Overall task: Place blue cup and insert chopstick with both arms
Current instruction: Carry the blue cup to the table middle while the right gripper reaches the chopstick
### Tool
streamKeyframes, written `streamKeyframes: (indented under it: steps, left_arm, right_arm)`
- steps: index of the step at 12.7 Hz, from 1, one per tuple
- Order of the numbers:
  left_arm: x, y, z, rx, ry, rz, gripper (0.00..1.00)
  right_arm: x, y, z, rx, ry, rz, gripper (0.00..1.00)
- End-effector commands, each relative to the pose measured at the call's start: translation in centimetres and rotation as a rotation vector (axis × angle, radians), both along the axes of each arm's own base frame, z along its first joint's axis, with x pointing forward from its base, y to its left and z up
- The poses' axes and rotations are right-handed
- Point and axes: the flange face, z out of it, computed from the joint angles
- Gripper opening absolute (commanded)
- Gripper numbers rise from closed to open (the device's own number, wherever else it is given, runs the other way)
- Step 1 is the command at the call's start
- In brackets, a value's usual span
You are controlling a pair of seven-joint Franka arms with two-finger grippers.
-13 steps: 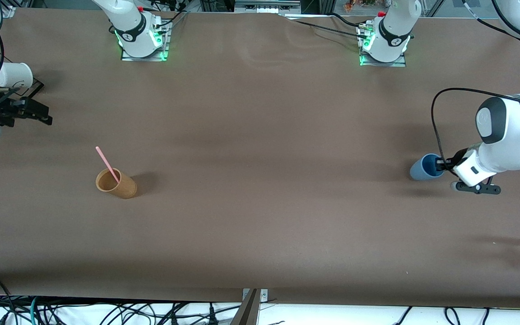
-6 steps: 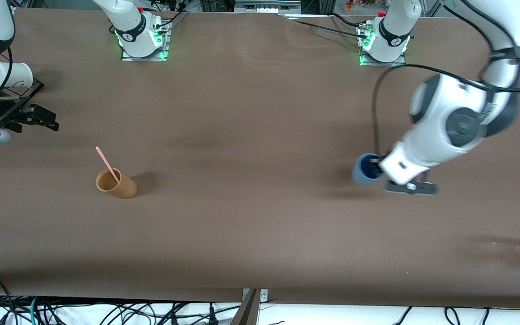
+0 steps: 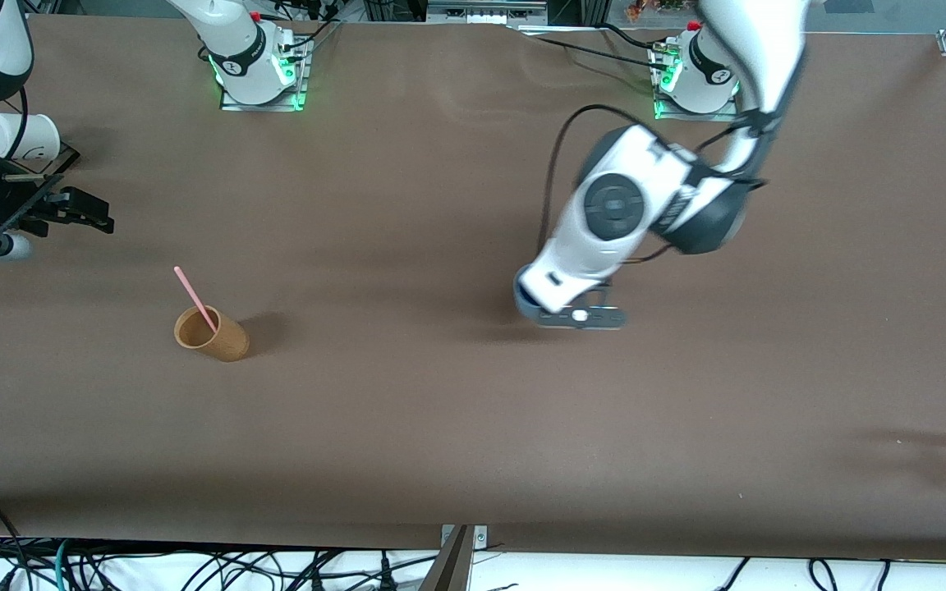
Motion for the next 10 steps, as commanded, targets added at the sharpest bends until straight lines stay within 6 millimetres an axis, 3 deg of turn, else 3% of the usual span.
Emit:
streamKeyframes:
  steps: [1,3,4,7,10]
  left_arm:
    - [0.7,-4.1,-2.8,0.01,0.012,0.043,0.0]
    - [0.5,-6.1,-5.2,0.013,0.018,0.081,0.0]
    - [0.7,-6.4,-6.4,0.01,0.017,0.096,0.0]
    - [0.6,-7.3,-9.6,-0.003,0.005,0.133,0.0]
    - [0.6,-7.6,-10.8,-0.005,0.0,0.131,0.0]
  right_arm:
    - [0.2,0.5,-0.5,-0.002,0.01,-0.007,1.0]
    - [0.8,1.6,-1.9,-0.006,0.038,0.015,1.0]
    - [1.3,0.8,-3.1,0.001,0.051,-0.003,1.0]
    - [3.3,2.0,-3.1,0.03,0.061,0.02,1.0]
    - [3.7,2.2,-4.0,0.03,0.076,0.023,1.0]
